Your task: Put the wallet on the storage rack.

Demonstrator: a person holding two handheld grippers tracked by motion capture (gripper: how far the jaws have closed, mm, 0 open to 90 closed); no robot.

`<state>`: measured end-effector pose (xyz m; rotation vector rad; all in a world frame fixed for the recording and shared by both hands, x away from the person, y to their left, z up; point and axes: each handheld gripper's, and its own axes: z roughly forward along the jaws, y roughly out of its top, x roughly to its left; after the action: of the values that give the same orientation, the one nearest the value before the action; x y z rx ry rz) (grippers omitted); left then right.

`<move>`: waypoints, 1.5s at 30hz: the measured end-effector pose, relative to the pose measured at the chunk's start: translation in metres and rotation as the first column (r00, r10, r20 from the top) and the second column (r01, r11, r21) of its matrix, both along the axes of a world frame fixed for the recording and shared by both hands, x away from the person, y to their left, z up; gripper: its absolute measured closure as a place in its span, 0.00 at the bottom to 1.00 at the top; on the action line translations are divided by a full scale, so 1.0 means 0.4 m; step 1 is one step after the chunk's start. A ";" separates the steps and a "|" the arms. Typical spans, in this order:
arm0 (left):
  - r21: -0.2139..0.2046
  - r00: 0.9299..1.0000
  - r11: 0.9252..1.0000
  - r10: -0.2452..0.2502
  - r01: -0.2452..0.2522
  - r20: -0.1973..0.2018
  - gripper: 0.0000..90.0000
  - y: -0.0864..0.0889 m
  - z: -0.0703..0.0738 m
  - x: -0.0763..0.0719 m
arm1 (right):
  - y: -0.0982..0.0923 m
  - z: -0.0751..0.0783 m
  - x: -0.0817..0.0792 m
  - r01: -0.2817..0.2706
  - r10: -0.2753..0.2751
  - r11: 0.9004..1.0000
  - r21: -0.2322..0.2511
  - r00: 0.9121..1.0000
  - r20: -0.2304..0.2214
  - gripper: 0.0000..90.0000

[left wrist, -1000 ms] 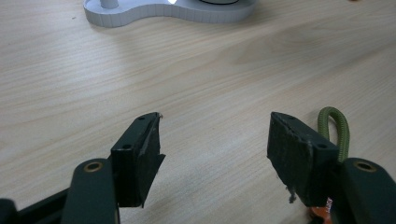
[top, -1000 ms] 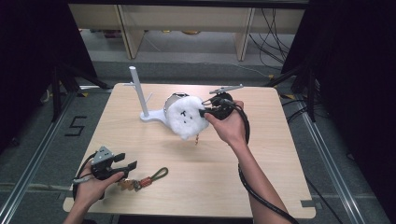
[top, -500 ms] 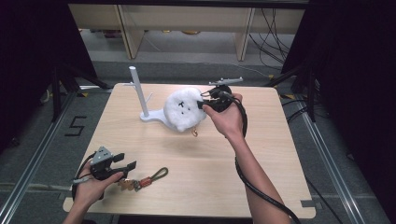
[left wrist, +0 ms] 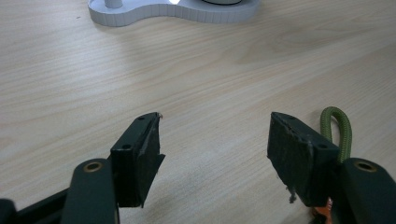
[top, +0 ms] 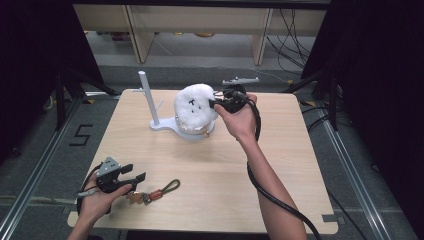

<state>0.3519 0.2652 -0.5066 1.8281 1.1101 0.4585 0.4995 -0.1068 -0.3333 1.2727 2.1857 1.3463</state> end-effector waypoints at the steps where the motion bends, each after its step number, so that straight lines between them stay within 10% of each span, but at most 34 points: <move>1: 0.005 1.000 1.000 -0.005 0.005 -0.002 0.38 0.002 0.000 0.001 | 0.001 -0.001 0.005 -0.006 0.006 1.000 -0.003 1.000 0.009 0.90; 45: 0.000 1.000 1.000 -0.002 0.002 -0.007 0.38 0.000 -0.004 -0.001 | 0.043 -0.060 0.120 0.072 -0.075 0.995 0.075 0.996 0.039 0.90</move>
<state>0.3517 0.2653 -0.5081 1.8322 1.1132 0.4508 0.5476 -0.0896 -0.3572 1.3252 2.0588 1.4236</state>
